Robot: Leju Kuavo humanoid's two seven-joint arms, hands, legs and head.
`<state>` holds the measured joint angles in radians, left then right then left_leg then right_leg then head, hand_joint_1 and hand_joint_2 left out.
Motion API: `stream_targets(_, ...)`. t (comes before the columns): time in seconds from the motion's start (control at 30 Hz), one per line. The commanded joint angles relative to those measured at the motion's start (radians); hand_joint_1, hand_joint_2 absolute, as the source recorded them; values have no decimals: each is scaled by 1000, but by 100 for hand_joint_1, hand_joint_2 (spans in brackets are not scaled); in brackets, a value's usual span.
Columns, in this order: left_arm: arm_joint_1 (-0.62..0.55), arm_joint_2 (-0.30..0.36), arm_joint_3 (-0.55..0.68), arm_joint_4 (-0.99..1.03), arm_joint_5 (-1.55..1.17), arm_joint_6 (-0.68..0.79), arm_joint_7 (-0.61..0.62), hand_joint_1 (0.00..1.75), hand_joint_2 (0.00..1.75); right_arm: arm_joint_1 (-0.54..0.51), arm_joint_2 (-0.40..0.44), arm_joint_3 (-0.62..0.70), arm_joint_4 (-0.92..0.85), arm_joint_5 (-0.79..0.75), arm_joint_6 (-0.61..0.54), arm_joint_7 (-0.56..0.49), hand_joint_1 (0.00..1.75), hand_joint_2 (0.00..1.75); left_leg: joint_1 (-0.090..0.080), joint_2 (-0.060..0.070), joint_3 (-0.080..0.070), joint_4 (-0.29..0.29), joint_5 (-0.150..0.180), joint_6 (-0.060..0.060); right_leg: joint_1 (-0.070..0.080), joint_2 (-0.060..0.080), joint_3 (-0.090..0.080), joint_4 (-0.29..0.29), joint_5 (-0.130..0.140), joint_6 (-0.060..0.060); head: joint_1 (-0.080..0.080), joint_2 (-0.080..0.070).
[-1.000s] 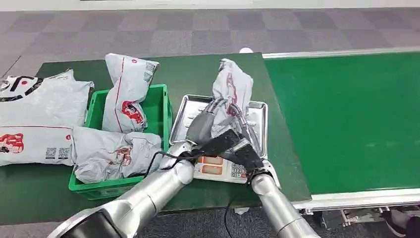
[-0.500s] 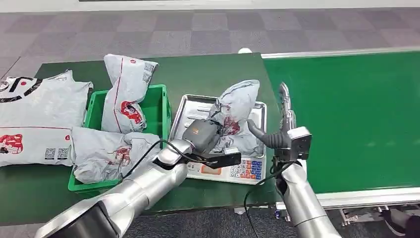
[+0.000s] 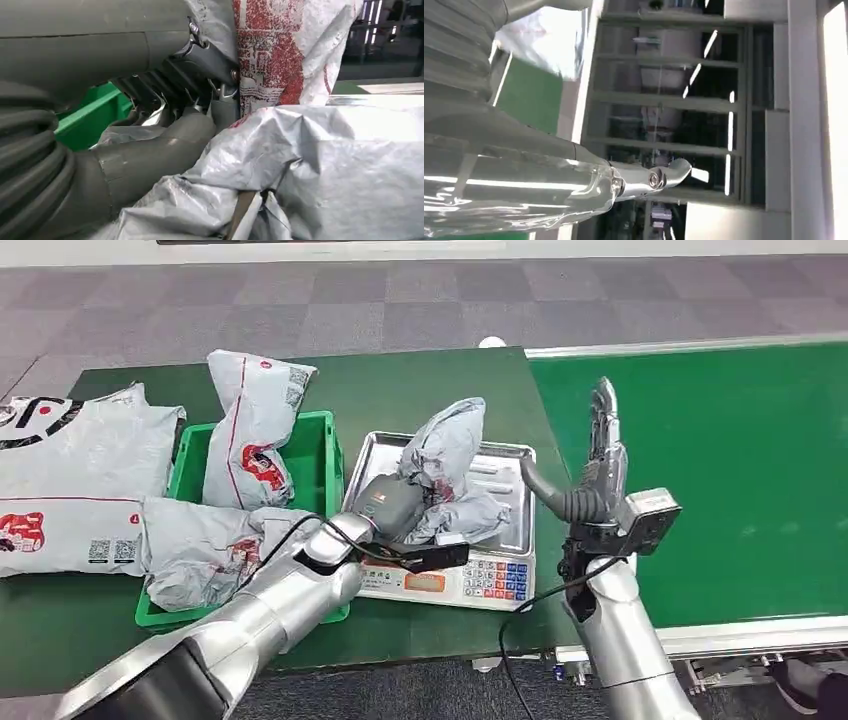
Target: Moved the parcel from conveyor to table for the left to box.
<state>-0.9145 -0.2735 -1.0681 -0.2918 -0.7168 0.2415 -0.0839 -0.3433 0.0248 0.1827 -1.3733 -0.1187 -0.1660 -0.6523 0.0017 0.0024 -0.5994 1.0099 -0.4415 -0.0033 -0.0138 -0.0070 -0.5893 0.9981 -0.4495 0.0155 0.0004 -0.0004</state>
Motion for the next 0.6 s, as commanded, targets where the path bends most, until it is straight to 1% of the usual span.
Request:
stream_targets(0.03, -59, 45, 176, 10, 4, 168, -5, 175, 175, -62, 13, -66, 78, -23, -40, 13, 0, 175, 1, 3, 0, 0, 0, 0, 1, 3, -1, -1, 1, -1, 0, 0)
stream_targets(0.13, -101, 62, 285, -43, -17, 267, -20, 175, 175, -75, 18, -62, 103, -14, -53, 12, 0, 175, 1, 2, -2, 2, 1, -1, 1, 2, -3, 1, 1, -1, 0, 0)
stream_targets(0.2, -116, 69, 314, -59, -29, 255, -20, 175, 175, -82, 19, -58, 112, -14, -55, 13, 0, 175, 1, 2, -3, 1, 2, -2, 1, 3, -3, 0, 2, -2, 0, 0)
stream_targets(0.23, -112, 81, 341, -87, -63, 339, -4, 175, 175, -86, 21, -57, 123, -8, -68, 18, 0, 175, 1, 1, -2, 0, 2, -2, 1, 3, -2, -1, 3, -2, 0, 0)
stream_targets(0.27, -112, 91, 346, -99, -75, 367, -1, 175, 175, -86, 22, -58, 125, -6, -74, 20, 0, 175, 1, 1, -3, 1, 2, -2, 1, 2, -3, 1, 2, -2, 0, 0)
stream_targets(0.3, -103, 104, 377, -128, -99, 406, 4, 175, 175, -79, 16, -54, 118, -5, -84, 25, 0, 175, 0, 1, -3, 1, 2, -1, 1, 2, -2, 1, 1, -1, 0, 0)
stream_targets(0.37, -88, 122, 426, -169, -143, 395, 7, 175, 175, -71, 8, -51, 108, -5, -92, 30, 0, 175, 1, 2, -1, -1, 2, -2, 1, 3, -1, -1, 2, -2, 0, 0)
stream_targets(0.4, -87, 132, 431, -179, -171, 432, 26, 175, 175, -65, 7, -55, 104, -5, -99, 35, 0, 175, 1, 3, 0, -2, 2, -2, 1, 4, 0, -1, 2, -2, 0, 0)
stream_targets(0.47, -63, 138, 499, -220, -232, 434, 34, 175, 175, -59, 4, -55, 94, -3, -104, 45, 0, 175, 0, 1, -1, 0, 2, -2, 0, 3, -2, 0, 1, -2, 0, 0)
stream_targets(0.5, -54, 141, 524, -228, -283, 449, 60, 175, 175, -56, 2, -55, 92, 0, -116, 51, 0, 175, 0, 2, -1, -1, 2, -2, 0, 3, -1, 0, 2, -2, 0, 0)
stream_targets(0.6, 3, 166, 608, -282, -324, 457, 56, 175, 175, -26, -15, -49, 81, 4, -124, 57, 0, 175, 0, 1, 0, -2, 2, -2, 0, 2, 0, -1, 2, -2, 0, 0)
